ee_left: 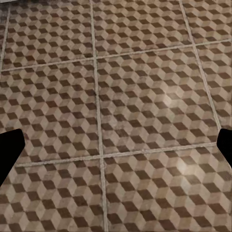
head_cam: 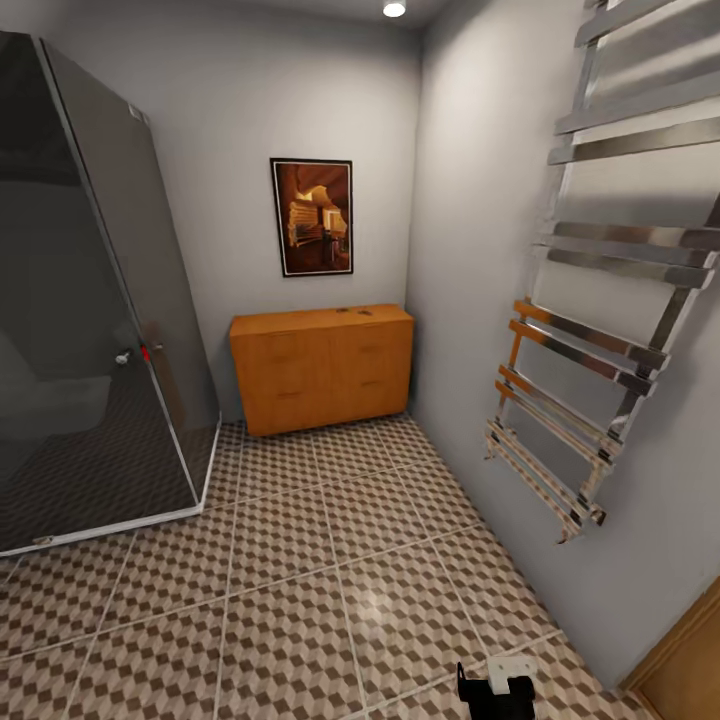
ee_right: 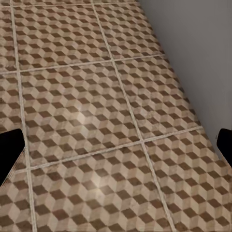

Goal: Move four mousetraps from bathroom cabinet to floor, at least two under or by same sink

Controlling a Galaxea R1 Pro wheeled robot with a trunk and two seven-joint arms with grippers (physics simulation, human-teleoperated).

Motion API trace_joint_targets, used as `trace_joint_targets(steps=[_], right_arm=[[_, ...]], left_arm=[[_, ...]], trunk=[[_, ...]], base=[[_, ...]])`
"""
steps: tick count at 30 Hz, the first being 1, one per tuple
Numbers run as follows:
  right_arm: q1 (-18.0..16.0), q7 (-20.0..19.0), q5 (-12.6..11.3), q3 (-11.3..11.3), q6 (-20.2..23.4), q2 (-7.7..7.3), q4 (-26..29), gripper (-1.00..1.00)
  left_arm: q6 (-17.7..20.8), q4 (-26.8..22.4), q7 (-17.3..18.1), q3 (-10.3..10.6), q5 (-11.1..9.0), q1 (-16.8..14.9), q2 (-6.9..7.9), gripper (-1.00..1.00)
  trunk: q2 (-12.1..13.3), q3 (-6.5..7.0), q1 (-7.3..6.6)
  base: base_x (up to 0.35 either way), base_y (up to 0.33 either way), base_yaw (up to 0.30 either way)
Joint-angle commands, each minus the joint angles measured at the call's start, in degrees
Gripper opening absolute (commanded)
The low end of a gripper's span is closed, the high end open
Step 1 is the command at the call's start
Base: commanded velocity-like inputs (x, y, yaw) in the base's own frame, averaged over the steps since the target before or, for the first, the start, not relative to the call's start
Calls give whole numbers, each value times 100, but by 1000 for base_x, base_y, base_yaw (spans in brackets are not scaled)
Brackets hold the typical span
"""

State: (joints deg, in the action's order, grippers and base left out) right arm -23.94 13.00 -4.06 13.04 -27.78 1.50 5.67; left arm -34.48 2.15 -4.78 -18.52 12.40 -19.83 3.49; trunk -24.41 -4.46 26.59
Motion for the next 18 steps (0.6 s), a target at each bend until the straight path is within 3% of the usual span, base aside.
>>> trace_joint_targets(steps=[1,13,18], right_arm=[[-5,27,-42,50,-17,0,-5,100],[-5,27,-44,50,-17,0,-5,100],[-5,27,-43,50,-17,0,-5,100]], left_arm=[[-32,23,-50,-12,61,-12,2,100],[-32,23,-49,-12,61,-12,3,100],[-32,23,-49,-12,61,-12,3,100]], trunk=[[-11,-12,7],[-11,-12,7],[-11,-12,7]], base=[[329,-16,224],[290,-139,244],[265,-192,112]])
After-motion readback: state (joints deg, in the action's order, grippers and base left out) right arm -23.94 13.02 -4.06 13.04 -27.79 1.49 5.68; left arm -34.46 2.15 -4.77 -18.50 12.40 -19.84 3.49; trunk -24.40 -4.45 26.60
